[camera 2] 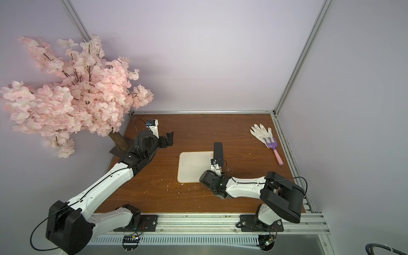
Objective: Align the knife with the edge of the cutting board
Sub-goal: Adjust the knife at the edge of the cutting board.
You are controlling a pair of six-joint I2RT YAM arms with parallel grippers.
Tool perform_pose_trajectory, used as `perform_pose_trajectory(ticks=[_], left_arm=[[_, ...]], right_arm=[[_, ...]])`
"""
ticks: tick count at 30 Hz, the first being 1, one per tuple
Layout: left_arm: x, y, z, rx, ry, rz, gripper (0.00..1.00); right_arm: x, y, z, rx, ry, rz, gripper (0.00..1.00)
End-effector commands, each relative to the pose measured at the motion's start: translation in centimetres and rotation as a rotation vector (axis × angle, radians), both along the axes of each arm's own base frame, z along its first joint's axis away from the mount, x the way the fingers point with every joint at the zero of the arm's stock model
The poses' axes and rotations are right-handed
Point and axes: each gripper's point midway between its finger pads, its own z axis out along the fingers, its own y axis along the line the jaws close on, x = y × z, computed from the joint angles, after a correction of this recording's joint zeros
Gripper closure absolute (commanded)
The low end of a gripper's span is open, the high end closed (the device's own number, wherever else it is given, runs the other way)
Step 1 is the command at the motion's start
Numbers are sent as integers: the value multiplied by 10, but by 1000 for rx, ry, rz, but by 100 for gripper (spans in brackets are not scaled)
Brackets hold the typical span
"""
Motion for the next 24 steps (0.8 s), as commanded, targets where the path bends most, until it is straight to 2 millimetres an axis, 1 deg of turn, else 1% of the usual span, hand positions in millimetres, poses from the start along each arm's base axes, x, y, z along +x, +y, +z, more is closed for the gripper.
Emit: perform_pose_trajectory(ticks=[1,4,9,13,20,24], left_arm=[[-2,-4,5,-1,-2,-15,0],[-2,-5,5,-2,-2,-17,0],[-2,-5,5,-4,-2,-18,0],[-2,-5,4,-3,-1,-16,0],[-1,-6,-1,-1,10,-18,0],[0,-6,-2,0,13,-18,0]], right_arm=[[9,9,7,18,-5,-12,42],[13,8,2,16,-1,-21,43],[19,6,1,9,-37,-26,43],[22,0,-4,8,-74,-42,44],[15,-2,-28,5,-34,-47,46],[9,-6,-36,-6,-23,-49,47]])
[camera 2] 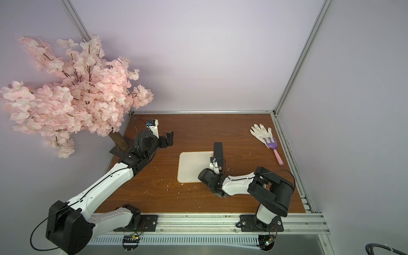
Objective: Align the knife with the edge of the cutting board
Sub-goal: Adjust the knife at the edge of the cutting board.
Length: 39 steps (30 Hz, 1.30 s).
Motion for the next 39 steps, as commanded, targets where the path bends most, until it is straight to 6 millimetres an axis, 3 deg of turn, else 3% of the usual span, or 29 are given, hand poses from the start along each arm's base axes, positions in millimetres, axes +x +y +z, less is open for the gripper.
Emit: perform_pose_trajectory(ticks=[1,16,28,34,39], left_arm=[[0,-6,-1,0,11,-17,0],[1,-5,-3,4,16,-13,0],[0,-6,-2,-1,15,-15,0],[1,-6,-3,-3,16,-16,0],[1,-6,-3,-2,17,-14,0]], right_arm=[[-17,-14,-26,-65,70,3,47],[-41,-29,-31,-116,75,-10,47],[-46,-24,-41,-145,68,-14,58],[-46,-30,-43,-165,51,-37,71],[-44,-36,-29,-167,3,-56,93]])
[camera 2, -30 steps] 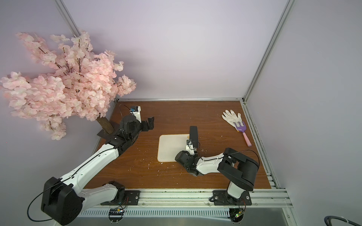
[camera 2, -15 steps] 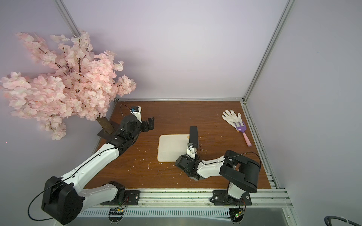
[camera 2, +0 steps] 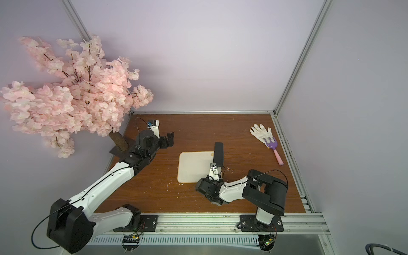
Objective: Align the knife with the edge of the cutting board
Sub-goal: Adjust the knife at the edge of the cutting board.
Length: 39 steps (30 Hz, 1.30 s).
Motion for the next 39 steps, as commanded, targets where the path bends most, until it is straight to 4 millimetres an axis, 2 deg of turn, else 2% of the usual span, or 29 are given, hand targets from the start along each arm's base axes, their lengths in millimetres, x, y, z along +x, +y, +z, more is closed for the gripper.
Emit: perform_pose_trajectory(ticks=[1,10,15,25,39], left_arm=[[-1,-5,4,-8,-2,-14,0],[-1,-5,4,-9,-4,-14,0],[-1,-5,4,-7,-4,-14,0],[0,-4,4,-4,-5,-9,0],[0,-3,6,-5,-9,-7,0]], right_arm=[[-20,-33,-20,-135,94,1,99],[-11,-35,37,-99,-27,-6,100],[-7,-37,62,-66,-85,-10,100],[3,-29,92,-39,-139,0,100],[30,-28,127,22,-186,-8,100]])
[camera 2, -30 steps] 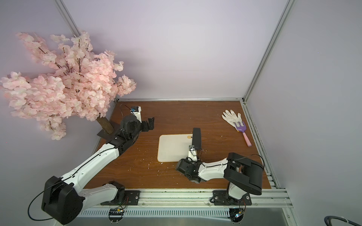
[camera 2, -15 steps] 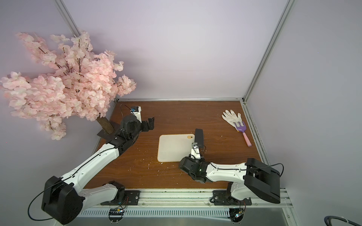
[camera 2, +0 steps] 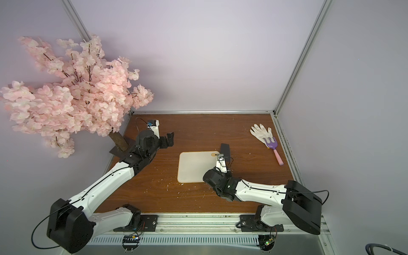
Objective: Align the knife with the edge of the cutting board
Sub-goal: Adjust the knife at the edge of the cutting board.
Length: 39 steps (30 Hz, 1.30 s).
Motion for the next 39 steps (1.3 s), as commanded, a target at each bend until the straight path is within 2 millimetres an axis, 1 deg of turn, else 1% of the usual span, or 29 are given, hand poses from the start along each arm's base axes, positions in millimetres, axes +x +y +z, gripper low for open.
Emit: perform_pose_trajectory(ticks=[1,5,9,12,15,18,20,23,29,39], left_arm=[[0,-3,6,-6,-8,-7,0],[0,-2,6,-5,-9,-4,0],[0,-1,8,-4,-13,0,0],[0,-1,7,-4,-12,0,0],[0,0,7,-5,-12,2,0],[0,0,7,-9,-11,1,0],[1,1,7,-11,-11,3,0],[0,1,7,-12,-11,4,0],[1,1,7,-12,-11,4,0],[0,1,8,-11,-12,5,0]], right_arm=[[14,10,33,53,-82,-8,100],[21,11,40,58,-100,-7,100],[30,15,53,66,-125,0,100],[33,18,61,72,-138,4,100],[34,22,65,84,-140,12,100],[34,24,64,95,-136,24,100],[33,25,60,99,-124,29,100],[28,31,48,118,-90,50,100],[7,43,20,105,-26,93,100],[-23,36,-15,78,68,119,100]])
